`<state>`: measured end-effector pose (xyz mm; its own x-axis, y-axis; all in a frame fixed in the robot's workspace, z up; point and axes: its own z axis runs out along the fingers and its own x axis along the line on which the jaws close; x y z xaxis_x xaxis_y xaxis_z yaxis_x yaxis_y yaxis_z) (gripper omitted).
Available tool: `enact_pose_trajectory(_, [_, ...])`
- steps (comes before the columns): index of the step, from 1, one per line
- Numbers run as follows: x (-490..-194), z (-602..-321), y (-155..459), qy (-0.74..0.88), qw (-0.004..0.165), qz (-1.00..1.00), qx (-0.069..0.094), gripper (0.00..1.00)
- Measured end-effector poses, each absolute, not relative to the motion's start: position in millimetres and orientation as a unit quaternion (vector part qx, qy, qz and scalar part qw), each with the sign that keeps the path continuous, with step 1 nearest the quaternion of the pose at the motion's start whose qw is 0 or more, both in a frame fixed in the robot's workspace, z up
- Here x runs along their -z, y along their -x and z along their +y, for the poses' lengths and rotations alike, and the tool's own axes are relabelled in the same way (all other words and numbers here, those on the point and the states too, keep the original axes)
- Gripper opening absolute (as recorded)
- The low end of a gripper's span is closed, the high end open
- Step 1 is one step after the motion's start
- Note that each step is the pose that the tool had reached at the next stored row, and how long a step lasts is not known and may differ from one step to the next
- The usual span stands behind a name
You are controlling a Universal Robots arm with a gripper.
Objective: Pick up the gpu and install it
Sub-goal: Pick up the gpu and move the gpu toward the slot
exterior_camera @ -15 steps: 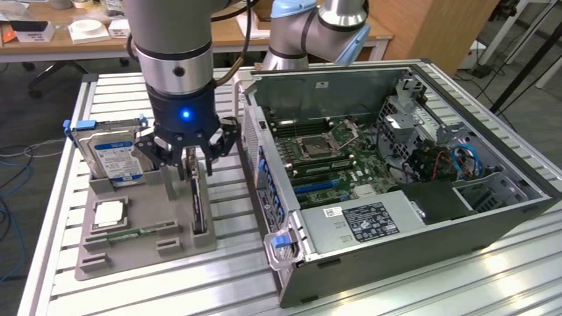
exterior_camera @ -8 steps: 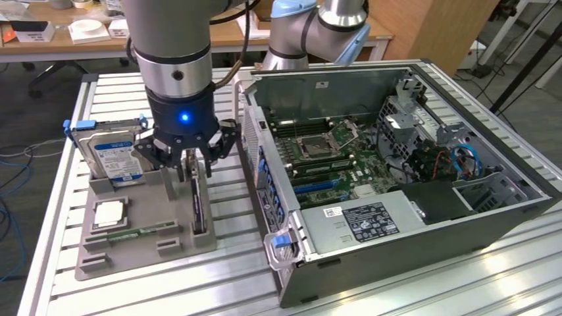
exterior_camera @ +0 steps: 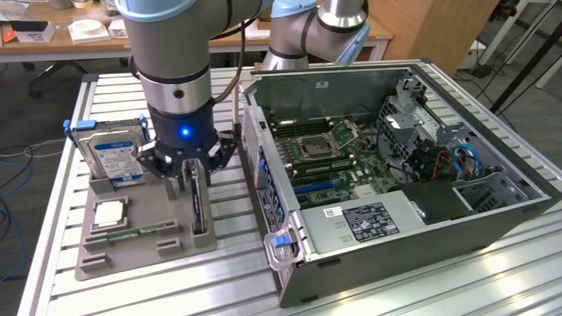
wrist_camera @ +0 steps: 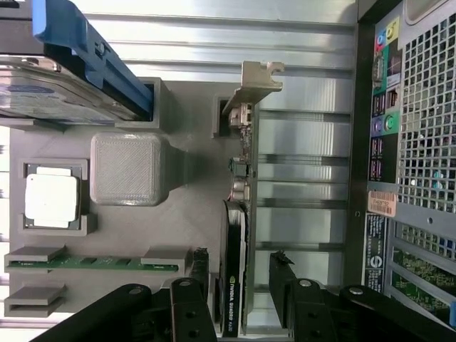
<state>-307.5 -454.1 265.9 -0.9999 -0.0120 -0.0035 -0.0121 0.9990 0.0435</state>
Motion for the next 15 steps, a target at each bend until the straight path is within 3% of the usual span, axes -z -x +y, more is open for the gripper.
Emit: enact_pose_trajectory(15, [-258.4, -454.1, 308.3, 0.006, 0.002, 1.0, -0.022, 0.47])
